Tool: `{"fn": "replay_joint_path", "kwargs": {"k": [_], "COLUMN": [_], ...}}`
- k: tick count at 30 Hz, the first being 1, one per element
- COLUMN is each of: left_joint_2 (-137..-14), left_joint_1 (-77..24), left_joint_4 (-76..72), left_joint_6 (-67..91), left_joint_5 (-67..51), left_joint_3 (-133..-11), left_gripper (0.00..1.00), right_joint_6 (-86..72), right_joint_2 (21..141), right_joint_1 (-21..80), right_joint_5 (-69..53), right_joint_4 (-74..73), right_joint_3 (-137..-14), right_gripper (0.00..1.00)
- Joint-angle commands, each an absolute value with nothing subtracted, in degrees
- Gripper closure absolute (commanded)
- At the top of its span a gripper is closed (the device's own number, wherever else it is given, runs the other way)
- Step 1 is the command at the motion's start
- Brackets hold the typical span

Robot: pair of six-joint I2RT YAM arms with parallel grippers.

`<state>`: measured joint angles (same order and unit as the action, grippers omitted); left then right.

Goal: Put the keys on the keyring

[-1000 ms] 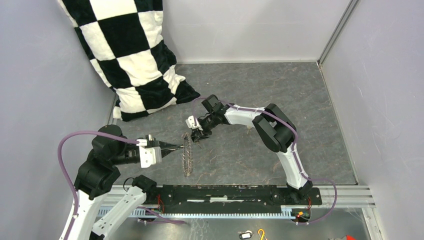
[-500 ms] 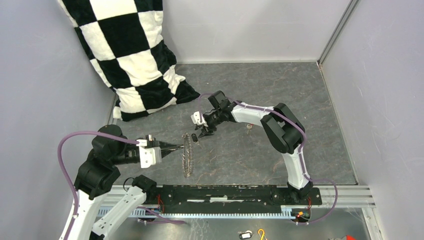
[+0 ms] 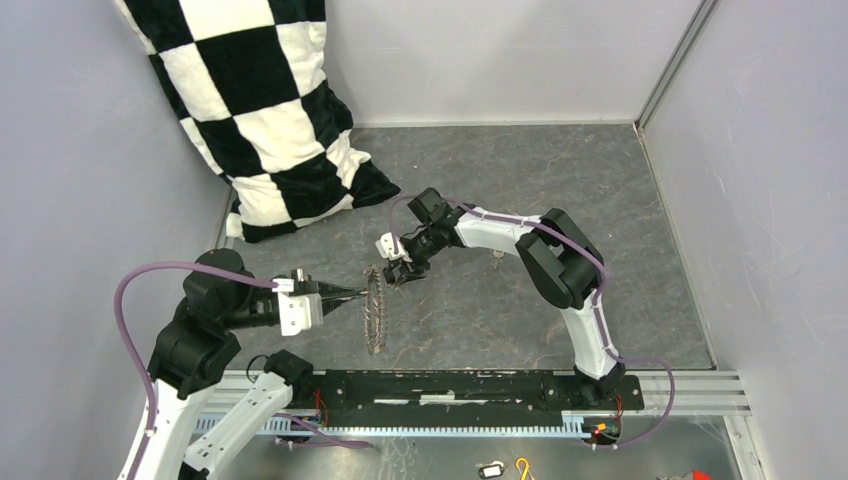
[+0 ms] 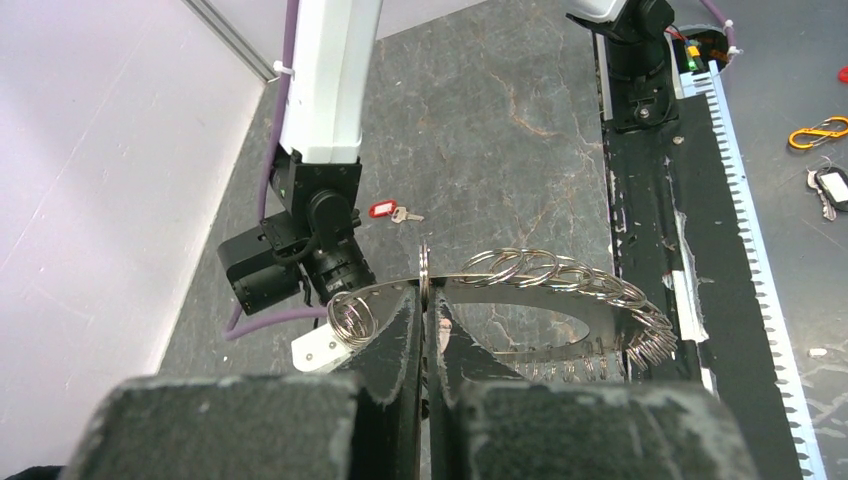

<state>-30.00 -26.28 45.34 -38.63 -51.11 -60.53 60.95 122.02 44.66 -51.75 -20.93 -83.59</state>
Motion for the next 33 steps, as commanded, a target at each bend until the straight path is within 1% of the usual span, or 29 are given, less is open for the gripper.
{"fn": "replay_joint_path", "kwargs": {"k": [1,7,13,18,22,29,33], "left_joint_2": [-30.6,-30.5,-30.4,-30.3,-30.3,-30.2,-30.3], "left_joint_1": [-26.5,-26.5,-26.5,-26.5,-26.5,-26.5,-26.5], "left_joint_4": [42.8,42.6,42.6,42.6,42.6,42.5,42.5], "left_joint_6": [-40.7,-40.7,-40.8,-40.5,-40.6,-40.5,-40.1], "left_joint_5": [-52.5,-52.6,-53.0,-53.6,-53.7,-53.8,-54.1], "left_joint_3": [-63.0,-63.1,-63.1,-63.5,-63.4,-63.3,-63.4], "left_gripper": [0.98,0.98,0.98,0.98,0.98,0.98,0.98], "right_joint_6": [62.8,62.1,62.0,61.8,61.6,61.2,58.1], "right_joint_2": [123.6,125.2,125.7,126.6,127.0,126.6,126.3], "right_joint_1": [45.8,46.4,46.4,46.4,46.4,46.4,46.2], "right_joint_5": [-51.9,-50.4,-49.7,-49.4,-50.2,-50.7,-51.1], "right_joint_4": [-22.6,-23.5,-23.2,-23.5,-24.0,-24.3,-22.2], "right_joint_3": [-86.5,-87.9,-88.3,-89.1,-89.8,-89.9,-90.0], "right_gripper": [0.52,0.55,0.61,0.7,0.8,0.88,0.91]}}
